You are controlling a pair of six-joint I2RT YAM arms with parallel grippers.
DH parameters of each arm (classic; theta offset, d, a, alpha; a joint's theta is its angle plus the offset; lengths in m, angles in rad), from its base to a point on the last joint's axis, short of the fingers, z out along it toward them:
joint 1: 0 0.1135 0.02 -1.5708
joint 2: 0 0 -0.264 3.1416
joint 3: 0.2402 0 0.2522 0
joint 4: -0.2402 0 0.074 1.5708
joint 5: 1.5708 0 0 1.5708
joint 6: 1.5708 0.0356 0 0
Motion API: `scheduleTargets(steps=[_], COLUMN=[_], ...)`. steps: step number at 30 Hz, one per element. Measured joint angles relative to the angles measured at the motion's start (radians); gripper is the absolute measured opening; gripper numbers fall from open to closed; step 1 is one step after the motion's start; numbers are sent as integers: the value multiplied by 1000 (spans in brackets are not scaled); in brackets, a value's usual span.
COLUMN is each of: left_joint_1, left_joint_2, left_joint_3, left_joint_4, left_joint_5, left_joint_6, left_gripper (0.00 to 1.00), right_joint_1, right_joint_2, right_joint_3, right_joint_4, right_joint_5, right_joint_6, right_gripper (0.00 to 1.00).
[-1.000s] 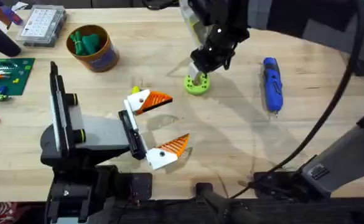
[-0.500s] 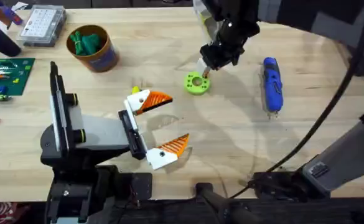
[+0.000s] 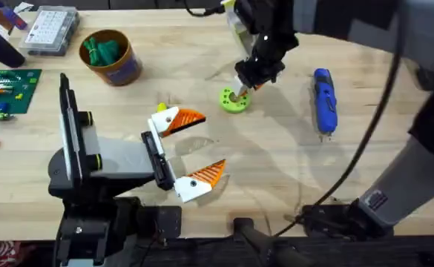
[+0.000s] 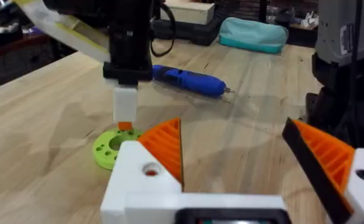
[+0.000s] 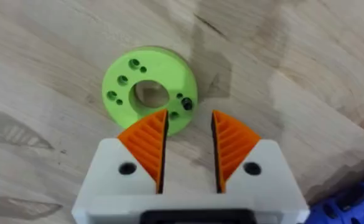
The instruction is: Pick up the gripper from the table and insert it into the empty holder that is missing its gripper. Then pick up a screw, insert it into the mounting hole, and use the screwdriver to tighten it. Finally, clean up the table by picking up the vegetable and placing it into the bucket.
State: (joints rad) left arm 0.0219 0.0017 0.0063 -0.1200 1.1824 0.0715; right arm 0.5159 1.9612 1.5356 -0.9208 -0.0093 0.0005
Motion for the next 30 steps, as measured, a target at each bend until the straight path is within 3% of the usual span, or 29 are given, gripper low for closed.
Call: scheduleTargets(steps=[30], left_joint_1=[0], left_joint_2=[0], left_joint_3=[0], left_joint_4=[0], left_joint_5=[0], left_joint_6=[0], left_gripper=[986], right_joint_1=[15], right_joint_2=[30], right_joint_3=[0], right_joint_4=[52], right_joint_5=[0], right_joint_6=[7], right_gripper=[411])
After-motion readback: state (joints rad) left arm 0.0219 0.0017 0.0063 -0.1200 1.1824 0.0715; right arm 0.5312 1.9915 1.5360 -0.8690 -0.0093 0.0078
